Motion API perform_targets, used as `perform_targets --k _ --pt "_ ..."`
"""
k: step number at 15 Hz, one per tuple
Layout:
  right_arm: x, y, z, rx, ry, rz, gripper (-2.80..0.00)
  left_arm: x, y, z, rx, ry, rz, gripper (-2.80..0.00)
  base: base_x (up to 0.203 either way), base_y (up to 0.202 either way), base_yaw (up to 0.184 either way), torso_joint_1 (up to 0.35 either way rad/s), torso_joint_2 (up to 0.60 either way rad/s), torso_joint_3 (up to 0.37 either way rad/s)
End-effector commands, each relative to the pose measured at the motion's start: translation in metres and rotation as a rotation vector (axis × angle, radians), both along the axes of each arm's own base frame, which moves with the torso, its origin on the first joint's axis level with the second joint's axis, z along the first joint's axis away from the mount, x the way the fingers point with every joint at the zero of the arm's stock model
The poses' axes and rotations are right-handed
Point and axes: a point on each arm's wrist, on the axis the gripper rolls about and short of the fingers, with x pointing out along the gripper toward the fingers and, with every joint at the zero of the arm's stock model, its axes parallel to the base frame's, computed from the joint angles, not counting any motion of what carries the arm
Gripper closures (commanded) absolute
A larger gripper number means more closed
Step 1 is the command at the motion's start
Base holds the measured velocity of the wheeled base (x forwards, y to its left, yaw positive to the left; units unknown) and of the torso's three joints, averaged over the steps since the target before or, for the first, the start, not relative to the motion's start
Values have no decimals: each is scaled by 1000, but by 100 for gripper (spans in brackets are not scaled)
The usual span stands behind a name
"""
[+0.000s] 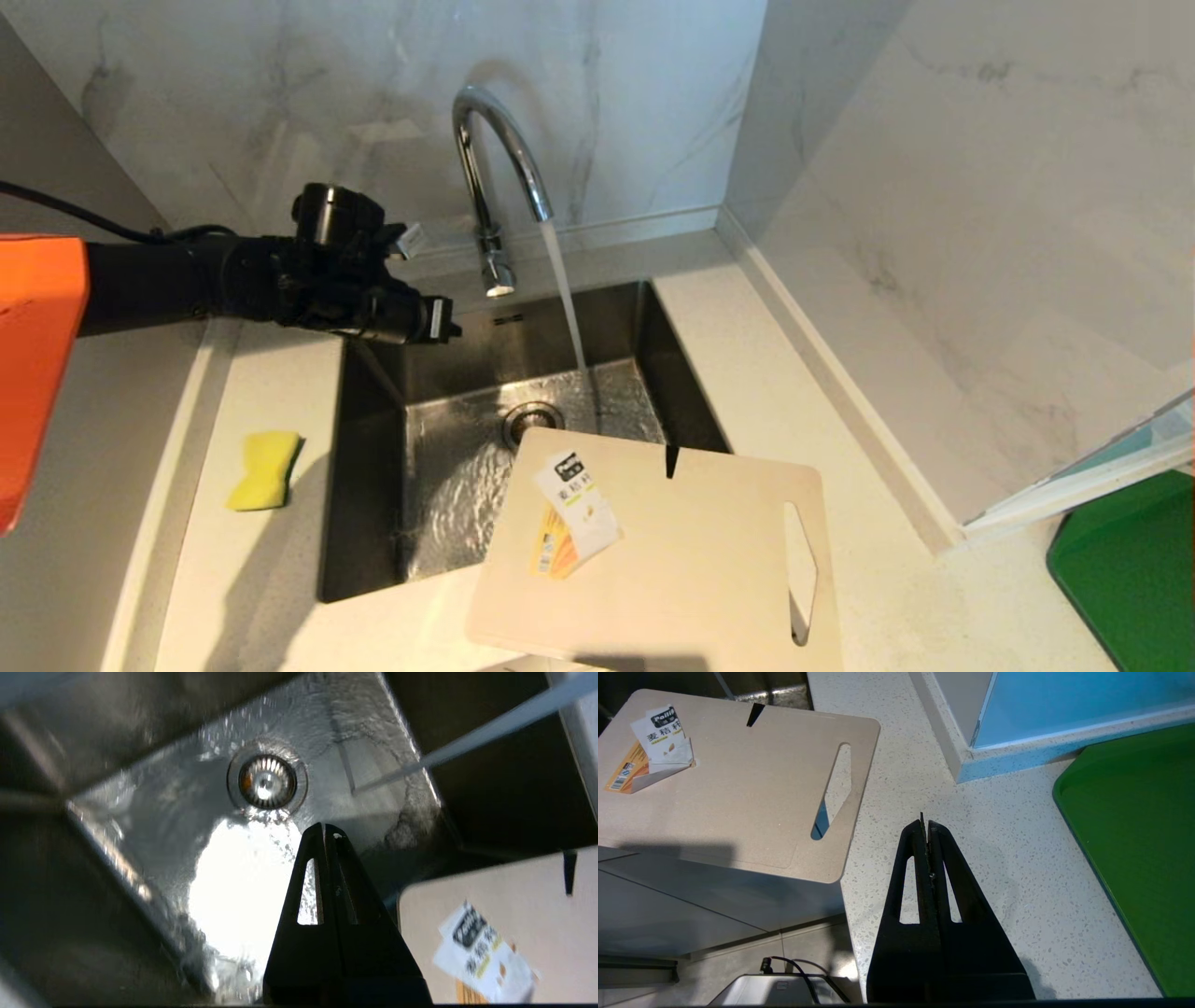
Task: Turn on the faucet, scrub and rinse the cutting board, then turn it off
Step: Turn off the tap
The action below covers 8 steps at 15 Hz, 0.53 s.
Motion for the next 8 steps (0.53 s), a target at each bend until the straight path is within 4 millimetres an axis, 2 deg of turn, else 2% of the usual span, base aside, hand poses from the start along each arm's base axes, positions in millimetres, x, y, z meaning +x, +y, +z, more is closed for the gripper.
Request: perform_targets --k 1,4,8 --pt "0 0 0 -1 0 0 0 10 -6 -7 -12 -47 -9 0 0 0 0 0 0 0" --pt "0 0 0 0 1 0 0 18 -11 -4 -41 -155 -13 0 0 0 0 0 0 0" --pt "0 0 0 0 1 0 0 22 -12 -4 -52 -198 -11 0 0 0 0 0 0 0"
